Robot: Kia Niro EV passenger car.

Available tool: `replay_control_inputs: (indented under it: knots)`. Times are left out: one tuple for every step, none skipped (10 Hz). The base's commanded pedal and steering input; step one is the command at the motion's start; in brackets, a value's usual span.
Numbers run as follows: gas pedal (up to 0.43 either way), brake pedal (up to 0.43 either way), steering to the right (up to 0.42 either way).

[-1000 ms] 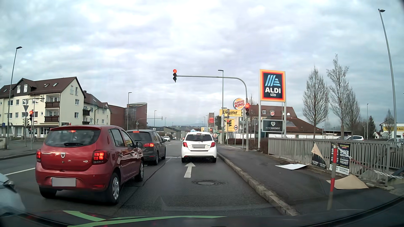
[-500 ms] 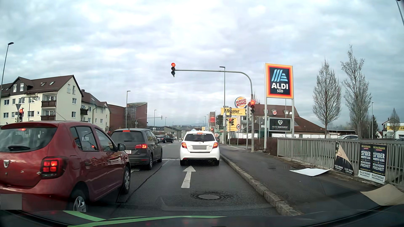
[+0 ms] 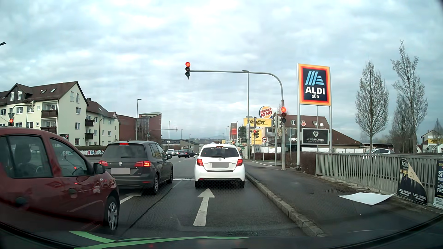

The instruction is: Follow the waypoints while adhering to traffic rules and regulations

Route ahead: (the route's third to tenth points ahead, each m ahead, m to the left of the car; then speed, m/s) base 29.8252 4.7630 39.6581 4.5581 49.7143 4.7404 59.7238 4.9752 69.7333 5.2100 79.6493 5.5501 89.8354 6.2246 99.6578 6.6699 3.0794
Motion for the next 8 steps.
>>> replay_control_inputs:
  knots:
    - [0.000,0.183,-0.004]
    - [0.000,0.195,-0.004]
    - [0.000,0.201,-0.004]
    - [0.000,0.207,-0.005]
    - [0.000,0.213,-0.005]
    - [0.000,0.220,-0.006]
    - [0.000,0.226,-0.005]
    - [0.000,0.232,-0.006]
